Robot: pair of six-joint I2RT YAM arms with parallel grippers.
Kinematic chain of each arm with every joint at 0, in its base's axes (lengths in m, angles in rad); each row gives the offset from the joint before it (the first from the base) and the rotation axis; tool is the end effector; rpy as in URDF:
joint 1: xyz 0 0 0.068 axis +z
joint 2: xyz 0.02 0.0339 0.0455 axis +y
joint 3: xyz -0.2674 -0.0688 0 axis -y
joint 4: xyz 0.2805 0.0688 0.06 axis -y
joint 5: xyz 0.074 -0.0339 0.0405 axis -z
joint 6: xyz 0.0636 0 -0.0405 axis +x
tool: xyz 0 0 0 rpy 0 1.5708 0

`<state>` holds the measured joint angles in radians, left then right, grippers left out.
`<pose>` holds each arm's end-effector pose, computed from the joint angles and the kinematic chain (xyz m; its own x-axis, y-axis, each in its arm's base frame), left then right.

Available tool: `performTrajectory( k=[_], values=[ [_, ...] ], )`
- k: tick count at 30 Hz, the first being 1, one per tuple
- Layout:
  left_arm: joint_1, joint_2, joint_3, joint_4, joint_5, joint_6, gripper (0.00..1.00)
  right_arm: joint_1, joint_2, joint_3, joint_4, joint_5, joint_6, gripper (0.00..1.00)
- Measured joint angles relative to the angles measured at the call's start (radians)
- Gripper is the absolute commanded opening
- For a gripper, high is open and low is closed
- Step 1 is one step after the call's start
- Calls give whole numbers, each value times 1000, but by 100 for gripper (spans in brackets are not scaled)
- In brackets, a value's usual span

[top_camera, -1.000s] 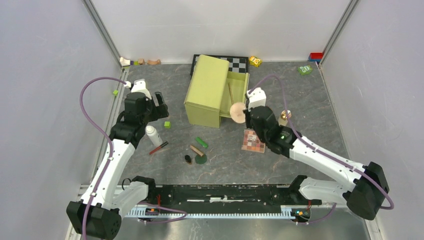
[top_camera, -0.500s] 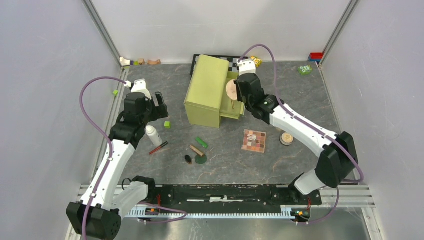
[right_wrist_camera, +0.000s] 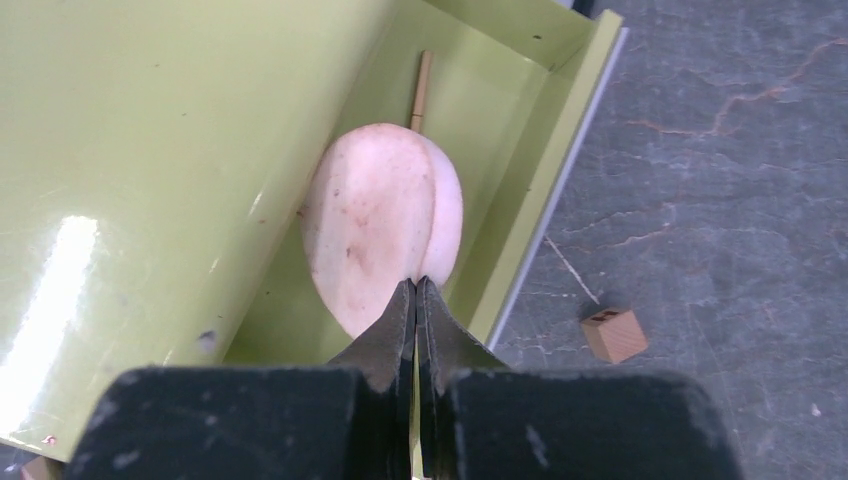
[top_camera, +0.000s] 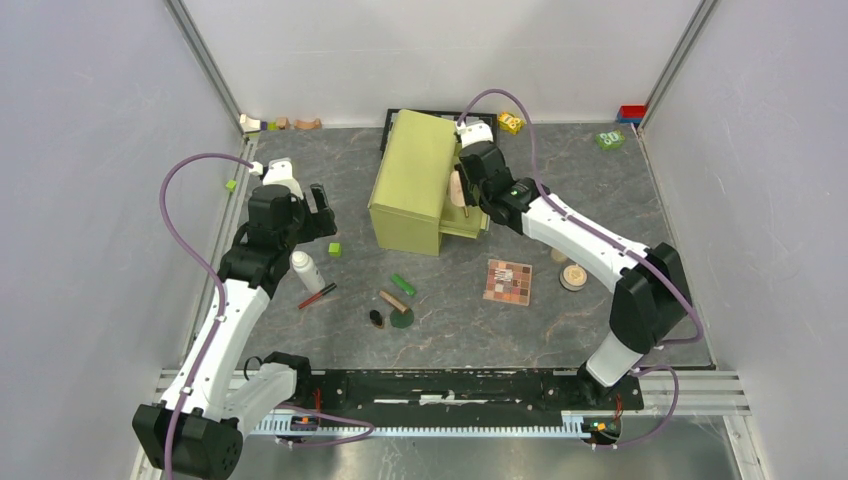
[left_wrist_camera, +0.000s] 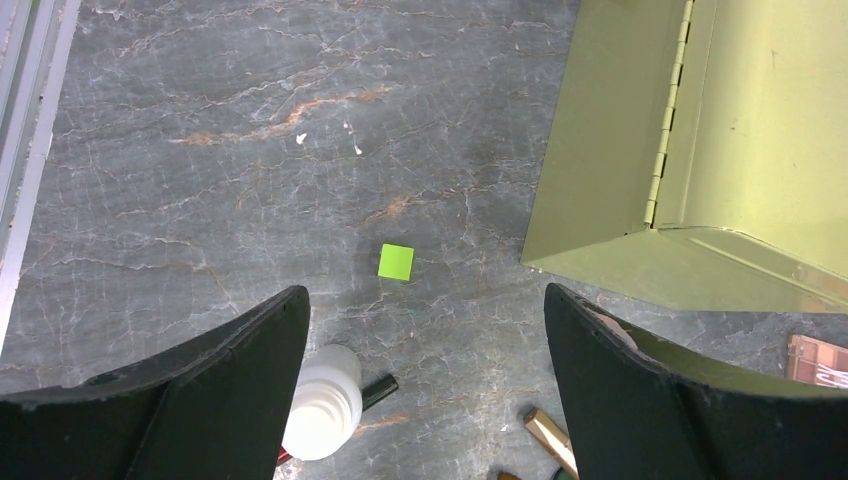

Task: Organize the makeup
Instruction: Place the makeup tool in the drawer.

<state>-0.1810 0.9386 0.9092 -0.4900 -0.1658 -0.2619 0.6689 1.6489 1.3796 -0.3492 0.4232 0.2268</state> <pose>0.2604 -0.0370 0.3131 -0.4811 -0.1716 -0.8597 -0.0911 0.9851 -0.1456 0.3573 0.2491 0.2868 -0.5113 -0.1428 -0.8474 -0.1929 0.9800 -0.0488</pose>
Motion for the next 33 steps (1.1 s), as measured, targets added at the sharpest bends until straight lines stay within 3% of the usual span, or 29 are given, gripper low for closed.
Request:
performTrajectory(
  k=[8, 9, 13, 15, 23, 29, 33],
  values=[
    [0, 0, 0, 0, 0, 0, 93, -1, 47, 11, -6, -128, 14, 2],
    [0, 0, 0, 0, 0, 0, 93, -1, 50, 11, -5, -142, 15, 6],
    [0, 0, 0, 0, 0, 0, 93, -1, 58, 11, -4, -195, 22, 39],
    [0, 0, 0, 0, 0, 0, 93, -1, 58, 11, -4, -198, 26, 47],
    [0, 0, 0, 0, 0, 1, 93, -1, 18, -18, -1, -129, -1, 47],
    [0, 0, 0, 0, 0, 1, 93, 5, -171, -150, 51, -207, -39, 46],
    [0, 1, 0, 0, 1, 1, 93, 101, -298, -235, 103, -250, -61, 47]
  ],
)
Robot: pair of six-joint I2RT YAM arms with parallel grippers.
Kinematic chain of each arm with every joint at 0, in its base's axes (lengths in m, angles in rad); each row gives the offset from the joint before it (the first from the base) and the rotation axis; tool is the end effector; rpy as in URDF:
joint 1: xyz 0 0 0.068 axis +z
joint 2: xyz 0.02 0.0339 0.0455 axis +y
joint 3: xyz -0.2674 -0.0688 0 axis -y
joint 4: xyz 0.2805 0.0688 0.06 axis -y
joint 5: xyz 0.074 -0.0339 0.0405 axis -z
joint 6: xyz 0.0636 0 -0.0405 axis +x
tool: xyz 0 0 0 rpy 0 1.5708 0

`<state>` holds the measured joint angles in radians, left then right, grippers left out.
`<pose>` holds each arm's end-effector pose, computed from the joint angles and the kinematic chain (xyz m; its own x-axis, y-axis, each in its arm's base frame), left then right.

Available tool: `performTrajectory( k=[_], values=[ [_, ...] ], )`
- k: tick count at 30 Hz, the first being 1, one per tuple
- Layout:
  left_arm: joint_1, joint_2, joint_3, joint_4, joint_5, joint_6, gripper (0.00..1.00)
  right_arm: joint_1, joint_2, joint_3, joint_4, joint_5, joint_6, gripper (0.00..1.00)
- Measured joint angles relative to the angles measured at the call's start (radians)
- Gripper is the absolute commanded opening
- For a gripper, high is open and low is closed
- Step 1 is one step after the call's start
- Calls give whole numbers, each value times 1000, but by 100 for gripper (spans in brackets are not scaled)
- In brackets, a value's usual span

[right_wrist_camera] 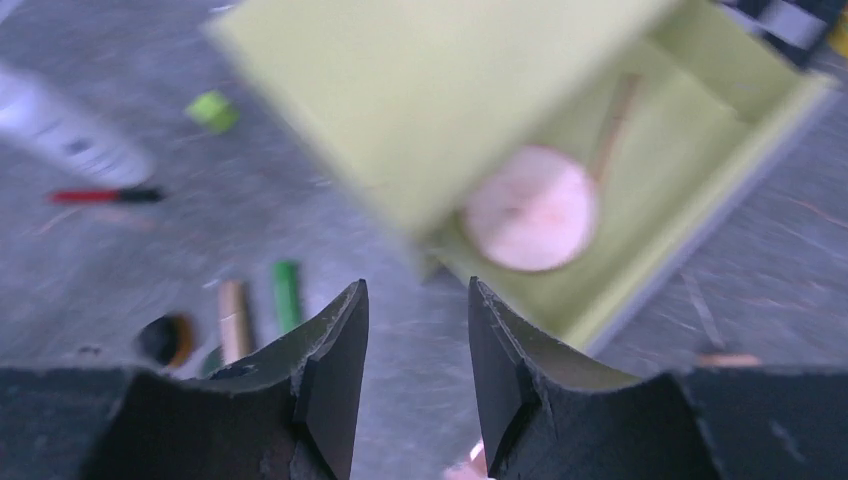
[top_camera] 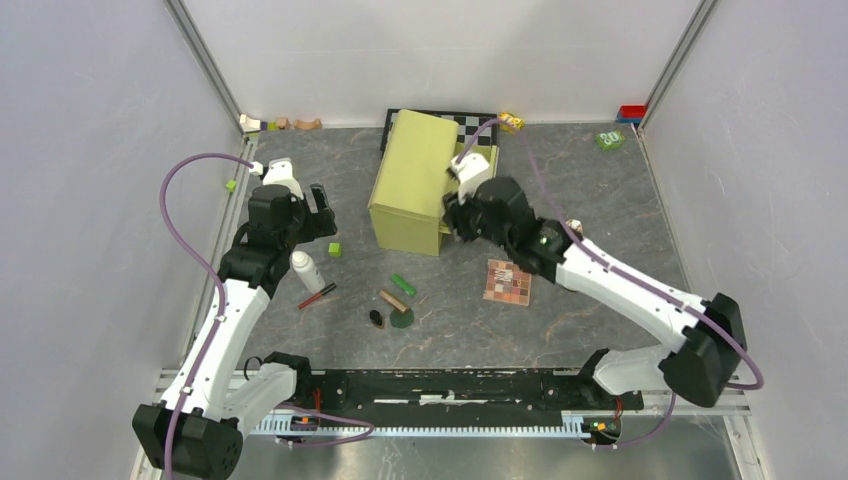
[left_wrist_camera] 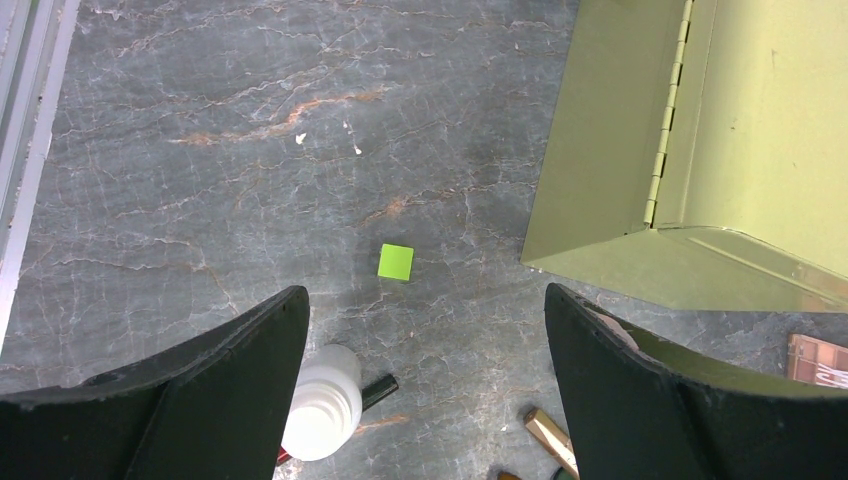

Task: Organize the makeup
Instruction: Place the makeup tool in the drawer, then pick up the makeup tool from the center of the board.

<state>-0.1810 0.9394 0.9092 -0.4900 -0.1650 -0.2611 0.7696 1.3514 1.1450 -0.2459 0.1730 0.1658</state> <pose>0.2606 -0.0371 0.3129 -0.4820 -0.1707 -0.8594 -0.0901 0.9853 -0.1451 0.2745 0.2507 0.3160 -0.4043 -0.1654 -0.8995 -0.5146 0.8542 0.0742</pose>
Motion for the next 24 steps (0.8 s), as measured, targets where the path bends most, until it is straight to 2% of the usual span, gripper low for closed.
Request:
performTrajectory(
  k=[5, 9, 12, 24],
  values=[
    [0, 0, 0, 0, 1, 0, 93, 205, -66, -146, 104, -65, 28, 48],
    [0, 0, 0, 0, 2, 0, 93, 267, -50, -308, 151, -88, 105, 48],
    [0, 0, 0, 0, 3, 0, 93, 288, -9, -370, 171, -96, 157, 48],
    [0, 0, 0, 0, 10, 0, 94, 388, 216, -333, 274, -120, 232, 52]
  ],
)
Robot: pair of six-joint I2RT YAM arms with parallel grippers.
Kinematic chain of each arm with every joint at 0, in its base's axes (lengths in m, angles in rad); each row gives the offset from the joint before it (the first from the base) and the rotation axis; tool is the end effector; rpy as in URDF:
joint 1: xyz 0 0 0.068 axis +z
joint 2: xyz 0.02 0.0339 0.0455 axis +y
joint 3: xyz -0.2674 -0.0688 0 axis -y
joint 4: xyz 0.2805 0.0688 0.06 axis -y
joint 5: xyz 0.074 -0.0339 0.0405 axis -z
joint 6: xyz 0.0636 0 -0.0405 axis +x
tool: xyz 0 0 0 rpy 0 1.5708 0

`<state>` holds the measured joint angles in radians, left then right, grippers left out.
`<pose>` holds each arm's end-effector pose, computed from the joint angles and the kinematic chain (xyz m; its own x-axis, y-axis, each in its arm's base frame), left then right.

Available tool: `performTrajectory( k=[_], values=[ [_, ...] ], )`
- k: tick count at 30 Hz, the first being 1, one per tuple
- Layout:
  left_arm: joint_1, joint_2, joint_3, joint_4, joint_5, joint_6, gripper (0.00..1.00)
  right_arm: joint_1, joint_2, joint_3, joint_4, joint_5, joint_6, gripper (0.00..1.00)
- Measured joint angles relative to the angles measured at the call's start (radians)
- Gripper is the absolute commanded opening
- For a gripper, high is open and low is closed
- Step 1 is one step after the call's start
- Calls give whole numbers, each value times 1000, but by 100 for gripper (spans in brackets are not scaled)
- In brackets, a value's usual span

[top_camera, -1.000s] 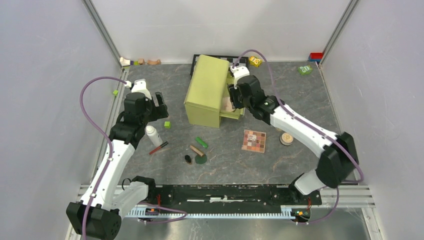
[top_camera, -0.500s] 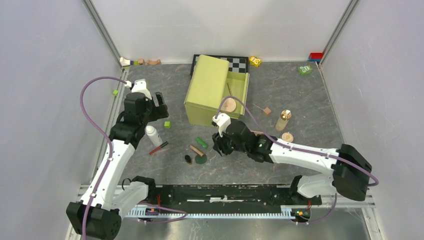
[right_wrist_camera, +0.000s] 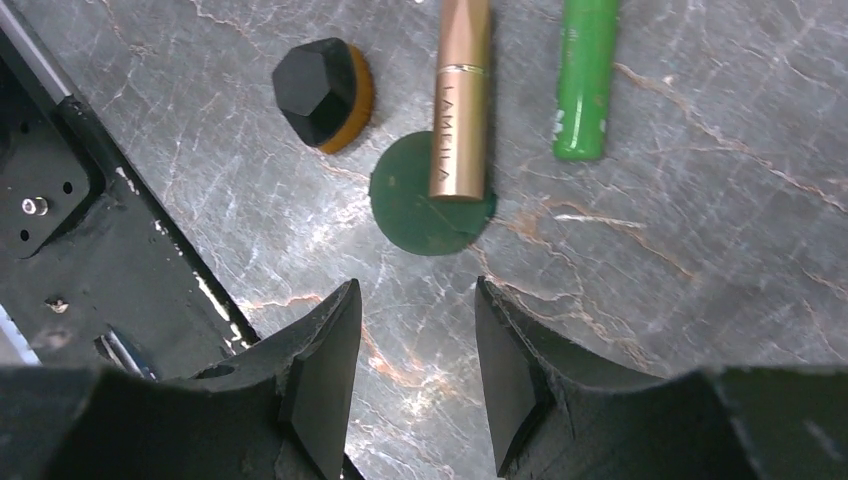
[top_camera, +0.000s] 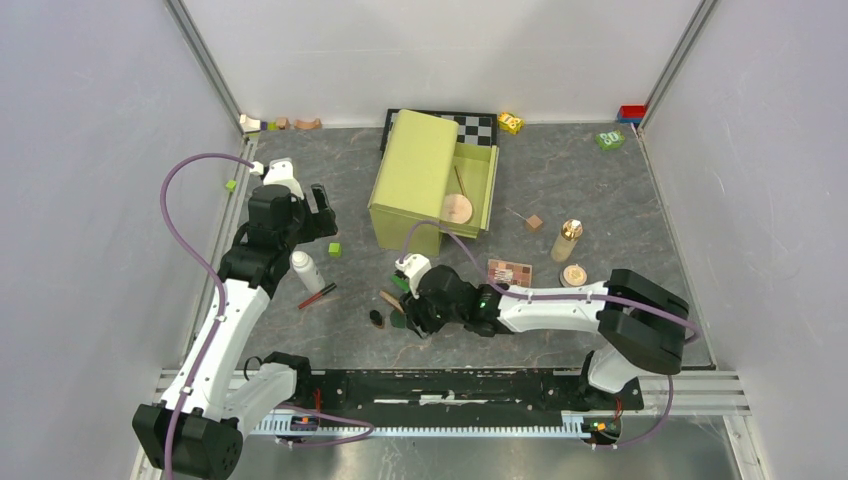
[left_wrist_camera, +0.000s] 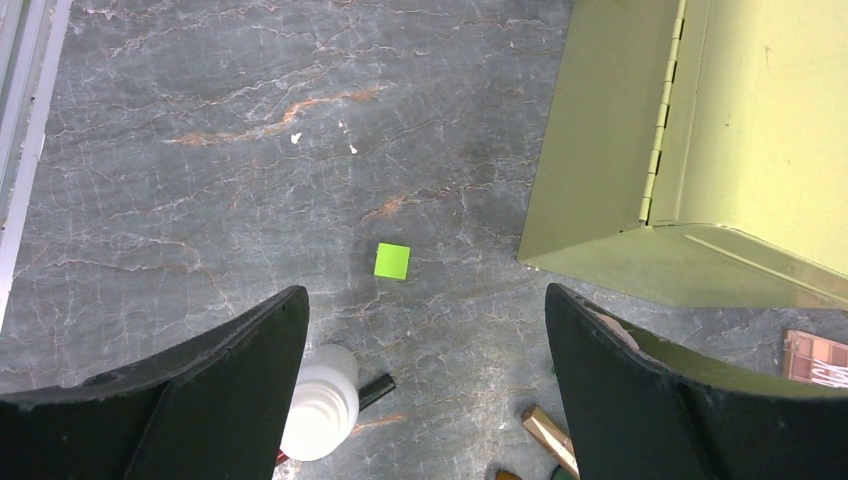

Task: Organize the makeup
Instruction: Pick up the makeup tool from the center of the board.

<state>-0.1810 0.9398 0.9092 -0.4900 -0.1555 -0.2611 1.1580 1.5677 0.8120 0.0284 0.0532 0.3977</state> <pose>0.2606 -0.0377 0.3127 -0.4845 -0.1706 -0.8580 -0.0822 0.9853 -0.1495 0.1504 0.3350 0.1408 -0.5940 -0.3922 -0.7024 -0.7253 0.6388 0.2567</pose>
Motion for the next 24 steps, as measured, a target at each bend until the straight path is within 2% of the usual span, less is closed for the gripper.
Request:
performTrajectory(
  k=[14, 24],
  values=[
    [0, 0, 0, 0, 0, 0, 94, 45, 103, 117, -69, 121, 8, 54],
    [0, 0, 0, 0, 0, 0, 94, 82, 118, 161, -23, 20, -74, 60]
  ],
)
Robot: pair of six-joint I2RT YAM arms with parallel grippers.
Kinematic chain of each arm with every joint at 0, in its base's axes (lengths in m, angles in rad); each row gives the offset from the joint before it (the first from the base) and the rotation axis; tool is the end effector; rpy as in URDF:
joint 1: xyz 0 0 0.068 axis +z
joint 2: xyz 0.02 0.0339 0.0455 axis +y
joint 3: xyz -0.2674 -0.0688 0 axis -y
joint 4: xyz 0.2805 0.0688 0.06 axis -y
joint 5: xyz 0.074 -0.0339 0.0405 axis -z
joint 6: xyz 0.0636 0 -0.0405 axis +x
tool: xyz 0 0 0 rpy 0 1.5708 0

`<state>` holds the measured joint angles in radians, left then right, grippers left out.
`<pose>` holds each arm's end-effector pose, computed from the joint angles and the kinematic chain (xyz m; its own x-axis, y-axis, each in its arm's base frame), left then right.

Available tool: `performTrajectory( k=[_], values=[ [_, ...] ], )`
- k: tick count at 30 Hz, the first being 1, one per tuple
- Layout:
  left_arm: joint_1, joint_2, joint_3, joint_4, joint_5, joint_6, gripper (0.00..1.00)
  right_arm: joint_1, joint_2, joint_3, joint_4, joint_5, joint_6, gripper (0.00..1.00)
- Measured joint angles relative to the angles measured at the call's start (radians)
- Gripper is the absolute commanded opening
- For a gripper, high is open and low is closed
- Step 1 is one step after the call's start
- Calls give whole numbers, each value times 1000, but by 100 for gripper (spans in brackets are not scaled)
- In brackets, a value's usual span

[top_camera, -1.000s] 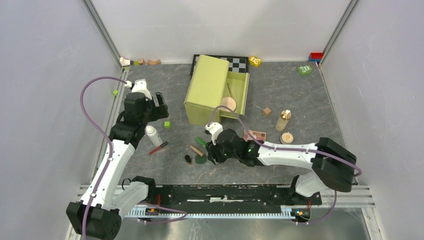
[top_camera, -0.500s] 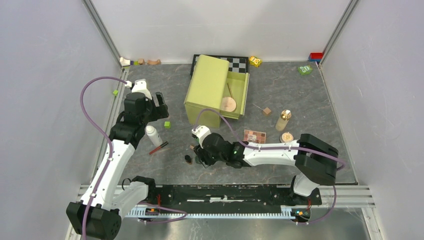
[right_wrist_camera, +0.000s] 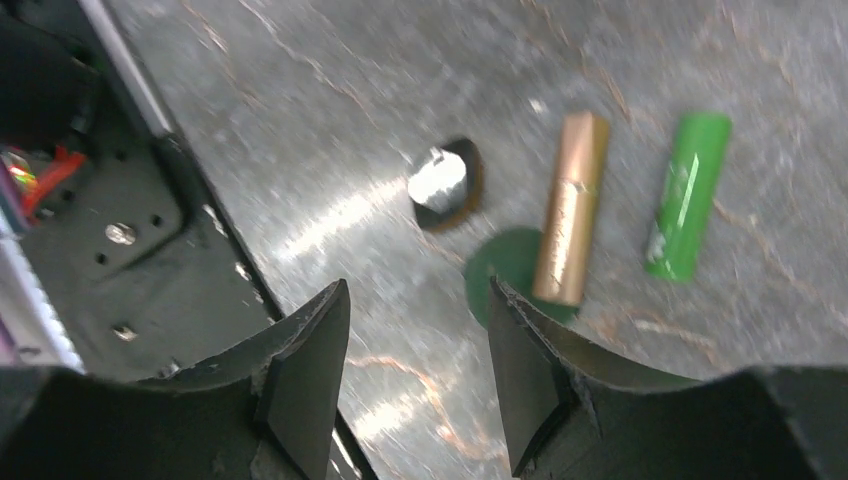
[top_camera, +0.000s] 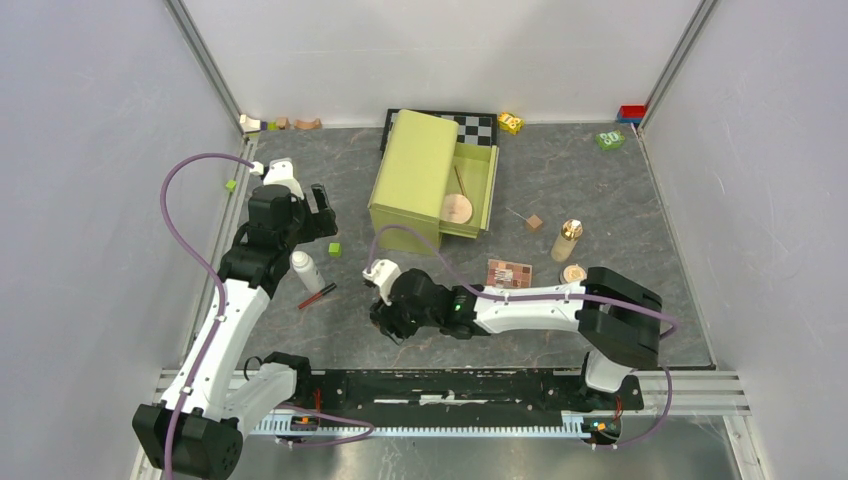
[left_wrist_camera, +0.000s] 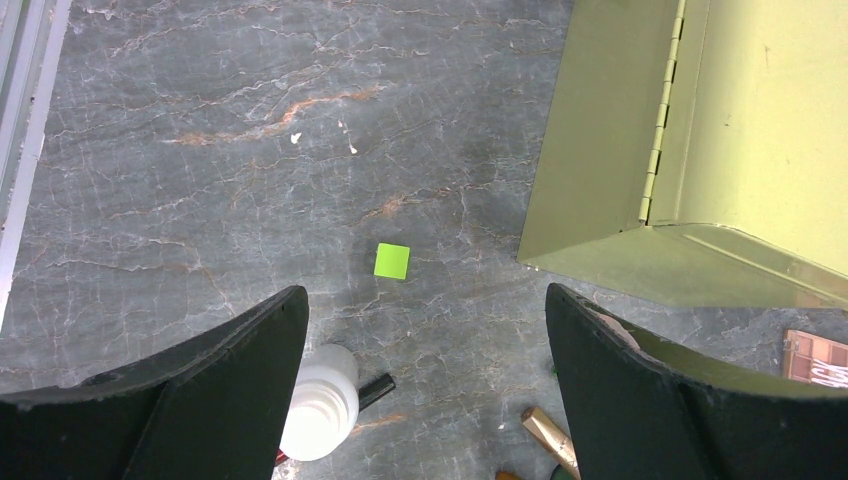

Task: Organize the makeup
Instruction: Pick up the makeup tool from the center of the board.

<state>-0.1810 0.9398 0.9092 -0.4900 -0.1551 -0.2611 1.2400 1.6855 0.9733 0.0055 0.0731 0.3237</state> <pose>0.2606 -0.0377 0.3127 -0.4846 -0.1706 -0.8580 -0.0818 0.9853 -0.1497 0.1365 0.3831 0.1520 -0.4942 -0.4625 -0.7361 -0.8101 0.5522 0.1969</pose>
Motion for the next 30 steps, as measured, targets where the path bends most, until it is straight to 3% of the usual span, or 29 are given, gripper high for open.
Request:
performTrajectory(
  k=[5, 15, 20, 30],
  values=[
    [0, 0, 0, 0, 0, 0, 94, 12, 56, 105, 10, -5, -14, 66],
    [0, 0, 0, 0, 0, 0, 94, 11, 175, 185, -34, 64, -5, 66],
    [0, 0, 0, 0, 0, 0, 95, 11, 215, 219, -48, 68, -6, 57],
    [0, 0, 0, 0, 0, 0, 95, 11, 251, 239, -52, 66, -1, 30]
  ],
)
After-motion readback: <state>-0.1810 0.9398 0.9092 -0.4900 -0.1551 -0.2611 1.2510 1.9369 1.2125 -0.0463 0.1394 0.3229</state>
